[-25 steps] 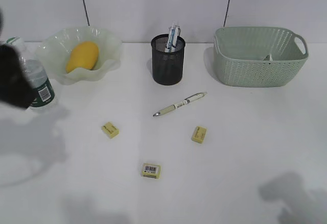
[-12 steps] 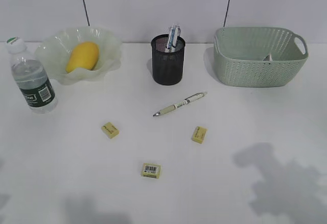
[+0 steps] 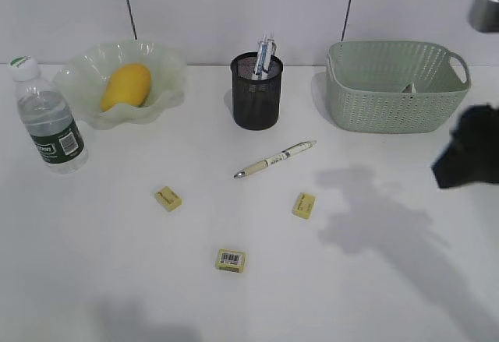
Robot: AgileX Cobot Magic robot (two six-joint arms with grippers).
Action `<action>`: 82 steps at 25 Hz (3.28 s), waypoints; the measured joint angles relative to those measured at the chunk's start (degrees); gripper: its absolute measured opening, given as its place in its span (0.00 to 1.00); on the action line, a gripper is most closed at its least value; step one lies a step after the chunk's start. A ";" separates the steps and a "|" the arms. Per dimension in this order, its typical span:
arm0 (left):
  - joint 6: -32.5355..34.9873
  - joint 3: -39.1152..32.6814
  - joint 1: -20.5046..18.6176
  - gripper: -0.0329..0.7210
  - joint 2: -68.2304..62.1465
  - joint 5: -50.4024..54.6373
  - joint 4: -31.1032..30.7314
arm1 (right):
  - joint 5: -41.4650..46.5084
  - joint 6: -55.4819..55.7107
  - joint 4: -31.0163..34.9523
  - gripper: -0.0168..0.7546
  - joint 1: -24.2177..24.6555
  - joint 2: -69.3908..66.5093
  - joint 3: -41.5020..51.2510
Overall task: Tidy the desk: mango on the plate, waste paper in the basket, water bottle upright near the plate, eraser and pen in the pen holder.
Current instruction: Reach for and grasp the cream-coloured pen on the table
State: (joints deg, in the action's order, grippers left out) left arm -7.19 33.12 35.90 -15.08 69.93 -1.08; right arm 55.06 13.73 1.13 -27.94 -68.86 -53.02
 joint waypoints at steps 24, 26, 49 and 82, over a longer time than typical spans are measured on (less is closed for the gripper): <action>6.23 -2.92 0.00 0.44 2.37 -8.59 1.51 | -22.51 43.38 11.52 0.64 -0.17 -39.63 -14.17; 6.23 -2.92 0.00 0.44 2.37 -8.59 1.51 | -22.64 43.50 12.29 0.64 -0.35 -41.02 -15.33; 6.00 -3.07 -18.02 0.41 11.41 -8.72 0.77 | -15.90 58.78 1.83 0.64 -1.45 -55.20 -34.28; 6.00 -3.08 -20.91 0.37 11.41 -8.72 0.40 | -9.15 65.82 3.50 0.28 -2.56 -66.92 -47.20</action>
State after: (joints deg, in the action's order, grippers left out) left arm -1.19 30.04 14.99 -3.66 61.21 -0.68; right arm 45.92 79.55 4.62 -30.49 -135.78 -100.22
